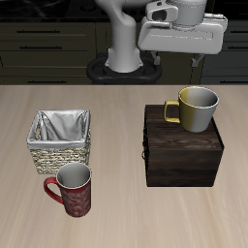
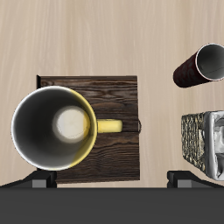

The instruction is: Place the white and yellow mug in the basket

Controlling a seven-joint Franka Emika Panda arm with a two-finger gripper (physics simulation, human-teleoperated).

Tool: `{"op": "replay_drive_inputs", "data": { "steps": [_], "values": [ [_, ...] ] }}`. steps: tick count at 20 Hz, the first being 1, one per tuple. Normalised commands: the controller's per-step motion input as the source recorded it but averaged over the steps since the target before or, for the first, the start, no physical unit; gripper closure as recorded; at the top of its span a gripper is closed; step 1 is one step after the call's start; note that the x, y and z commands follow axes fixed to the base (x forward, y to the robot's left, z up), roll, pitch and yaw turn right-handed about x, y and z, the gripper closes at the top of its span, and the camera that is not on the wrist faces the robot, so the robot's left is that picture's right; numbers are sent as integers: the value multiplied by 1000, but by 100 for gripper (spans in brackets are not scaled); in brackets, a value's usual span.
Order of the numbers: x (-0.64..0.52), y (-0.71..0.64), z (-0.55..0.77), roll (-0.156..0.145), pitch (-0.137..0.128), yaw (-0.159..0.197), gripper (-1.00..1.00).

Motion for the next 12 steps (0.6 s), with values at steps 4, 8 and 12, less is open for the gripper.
{"op": "replay_drive_inputs", "data": {
  "steps": [4, 8, 12],
  "values": [
    [118, -39, -25, -7, 0, -14, -100],
    [73, 70, -204, 5, 1, -3, -100],
    [59, 45, -222, 15, 11, 1, -100]
  ]
}}
